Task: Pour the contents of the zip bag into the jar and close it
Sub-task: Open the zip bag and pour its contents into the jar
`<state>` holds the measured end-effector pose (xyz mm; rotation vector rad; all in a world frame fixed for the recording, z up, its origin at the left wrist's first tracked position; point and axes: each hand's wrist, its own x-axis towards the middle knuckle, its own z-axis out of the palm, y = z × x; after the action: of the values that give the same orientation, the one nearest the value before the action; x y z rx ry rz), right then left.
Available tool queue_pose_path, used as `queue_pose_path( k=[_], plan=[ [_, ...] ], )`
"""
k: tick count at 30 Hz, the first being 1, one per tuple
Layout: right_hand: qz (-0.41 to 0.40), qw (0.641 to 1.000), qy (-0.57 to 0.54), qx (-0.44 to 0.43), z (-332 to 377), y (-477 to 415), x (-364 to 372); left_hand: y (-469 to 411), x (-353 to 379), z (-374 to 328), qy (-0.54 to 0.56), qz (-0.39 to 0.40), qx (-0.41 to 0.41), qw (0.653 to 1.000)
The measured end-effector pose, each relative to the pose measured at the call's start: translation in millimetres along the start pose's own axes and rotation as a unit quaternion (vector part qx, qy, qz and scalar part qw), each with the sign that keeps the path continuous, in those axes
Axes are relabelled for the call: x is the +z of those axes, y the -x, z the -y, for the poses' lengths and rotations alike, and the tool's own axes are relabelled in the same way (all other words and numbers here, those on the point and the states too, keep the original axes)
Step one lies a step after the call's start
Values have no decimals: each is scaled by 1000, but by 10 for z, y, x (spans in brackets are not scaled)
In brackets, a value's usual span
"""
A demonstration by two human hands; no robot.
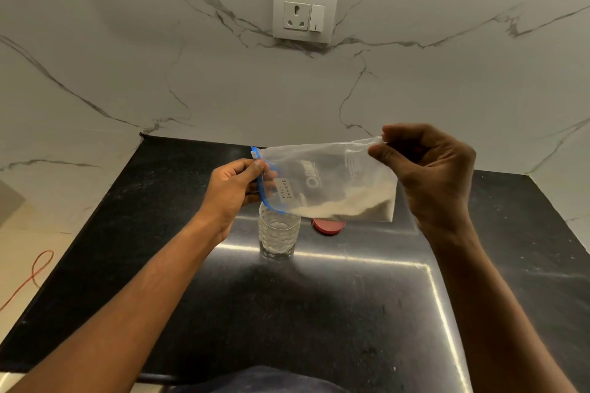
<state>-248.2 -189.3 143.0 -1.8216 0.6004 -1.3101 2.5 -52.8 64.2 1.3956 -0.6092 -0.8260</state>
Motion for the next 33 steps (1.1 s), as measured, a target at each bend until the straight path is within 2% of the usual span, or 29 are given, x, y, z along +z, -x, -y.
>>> queue_pose_path(
  k=[7, 33],
  plan=[
    [-8, 1000, -8, -7, 84, -24, 168, -29, -78, -4, -15, -10, -3, 1000],
    [-3, 994, 87, -65, 293, -19, 262, 26, -39, -37, -20, -21, -26, 999]
  ],
)
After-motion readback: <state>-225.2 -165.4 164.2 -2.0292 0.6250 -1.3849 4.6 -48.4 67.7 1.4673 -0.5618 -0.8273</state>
